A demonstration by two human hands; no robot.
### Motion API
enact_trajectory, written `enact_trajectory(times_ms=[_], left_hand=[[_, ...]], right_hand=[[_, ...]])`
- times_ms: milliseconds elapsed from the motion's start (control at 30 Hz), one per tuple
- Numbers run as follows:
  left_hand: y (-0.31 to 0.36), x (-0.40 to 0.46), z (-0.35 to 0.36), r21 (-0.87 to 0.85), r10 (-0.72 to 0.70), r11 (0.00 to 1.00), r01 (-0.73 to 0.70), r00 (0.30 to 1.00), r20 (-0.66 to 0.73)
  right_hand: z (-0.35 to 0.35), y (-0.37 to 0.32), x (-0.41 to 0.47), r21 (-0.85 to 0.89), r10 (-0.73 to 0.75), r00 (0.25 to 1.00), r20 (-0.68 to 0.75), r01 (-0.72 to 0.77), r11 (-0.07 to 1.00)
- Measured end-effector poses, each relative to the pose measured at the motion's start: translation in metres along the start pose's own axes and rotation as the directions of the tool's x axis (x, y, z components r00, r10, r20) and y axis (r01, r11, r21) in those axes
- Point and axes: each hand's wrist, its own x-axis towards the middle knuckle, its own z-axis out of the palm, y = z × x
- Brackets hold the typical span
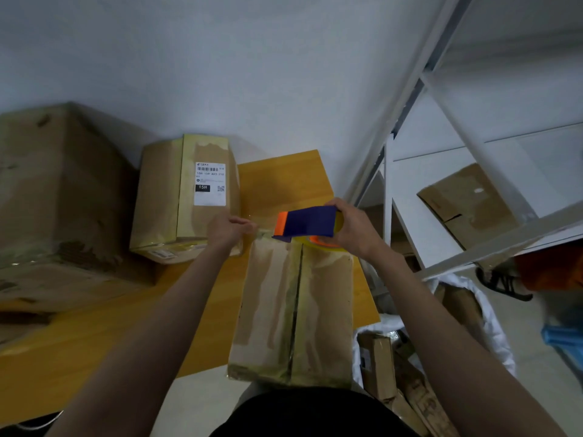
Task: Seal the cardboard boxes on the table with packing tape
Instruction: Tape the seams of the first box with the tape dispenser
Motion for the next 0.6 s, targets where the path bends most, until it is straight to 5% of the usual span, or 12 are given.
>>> enact_trajectory(times_ms=[367,600], left_hand=[[-0.007,0.030,0.018,0.215,0.023,0.976,-0.021,1.000,-0.007],[-0.009,0.034,0.019,0.198,0.011,0.980,-0.021,0.999,0.052]], right_hand=[[0.009,0.005,0.035,-0.105,0.043,0.999,0.030,-0.040,0.994],[0.013,0.009,0.040,-0.148,0.022,0.999,0.042,-0.016,0.989]])
